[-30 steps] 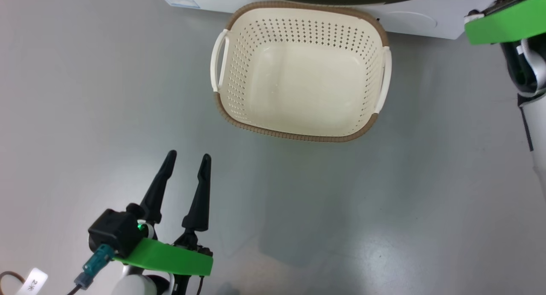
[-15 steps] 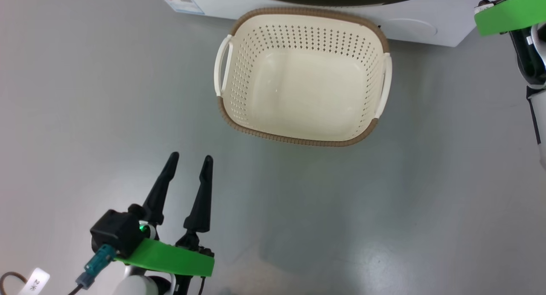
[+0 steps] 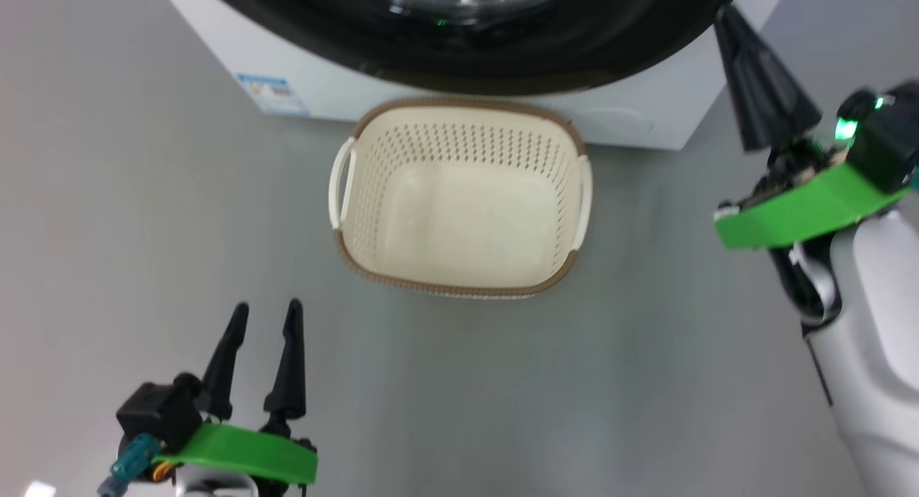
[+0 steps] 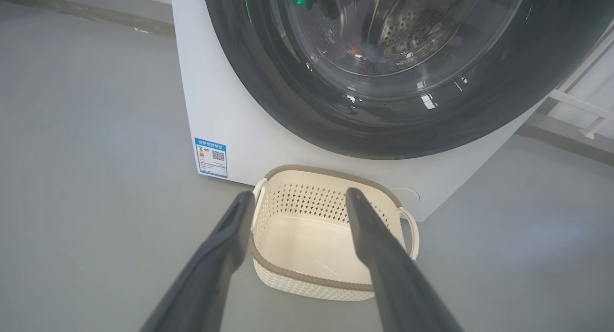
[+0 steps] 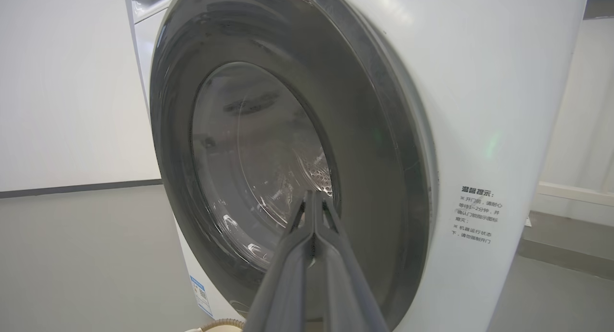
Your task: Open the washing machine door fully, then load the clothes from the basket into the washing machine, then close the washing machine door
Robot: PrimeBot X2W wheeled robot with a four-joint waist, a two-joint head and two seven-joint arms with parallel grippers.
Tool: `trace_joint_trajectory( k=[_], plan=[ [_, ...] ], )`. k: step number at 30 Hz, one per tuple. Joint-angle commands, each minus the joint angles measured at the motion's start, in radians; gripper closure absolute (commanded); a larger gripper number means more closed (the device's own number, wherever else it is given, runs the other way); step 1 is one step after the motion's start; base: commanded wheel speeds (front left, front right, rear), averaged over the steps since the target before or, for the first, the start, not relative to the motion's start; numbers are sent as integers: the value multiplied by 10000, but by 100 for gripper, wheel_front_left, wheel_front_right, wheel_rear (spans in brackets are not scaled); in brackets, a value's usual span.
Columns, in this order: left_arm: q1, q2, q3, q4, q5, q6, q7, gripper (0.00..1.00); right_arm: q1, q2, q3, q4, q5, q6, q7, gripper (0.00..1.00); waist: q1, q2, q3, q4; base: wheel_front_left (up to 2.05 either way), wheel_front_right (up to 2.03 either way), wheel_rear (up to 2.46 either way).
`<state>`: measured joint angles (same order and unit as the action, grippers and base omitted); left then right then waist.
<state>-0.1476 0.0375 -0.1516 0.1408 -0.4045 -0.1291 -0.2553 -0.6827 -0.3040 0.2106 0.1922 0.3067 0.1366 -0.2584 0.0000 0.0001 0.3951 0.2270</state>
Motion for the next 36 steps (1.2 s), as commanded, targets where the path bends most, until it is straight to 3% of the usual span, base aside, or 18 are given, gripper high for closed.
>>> trace_joint_trajectory(
  k=[1, 4, 17, 36],
  plan=[
    [241, 129, 426, -93, -7, -15, -65, 0, 549, 208, 84, -404, -5, -59, -34, 18, 0, -1, -1179, -881, 0, 0, 0],
    [549, 128, 640, 69, 50, -15, -65, 0, 1350, 357, -25, -634, -65, -59, -34, 0, 0, -1, -1799, -1243, 0, 0, 0],
    [1864, 128, 1279, 150, 63, -15, -65, 0, 4691, 715, -1123, -1183, -357, -59, -34, 0, 0, -1, -3635, -2190, 0, 0, 0],
    [2349, 128, 1407, -7, -37, -15, -65, 0, 7309, 1576, -3049, -1461, -933, -59, -34, 0, 0, -1, -4089, -2631, 0, 0, 0]
  ],
)
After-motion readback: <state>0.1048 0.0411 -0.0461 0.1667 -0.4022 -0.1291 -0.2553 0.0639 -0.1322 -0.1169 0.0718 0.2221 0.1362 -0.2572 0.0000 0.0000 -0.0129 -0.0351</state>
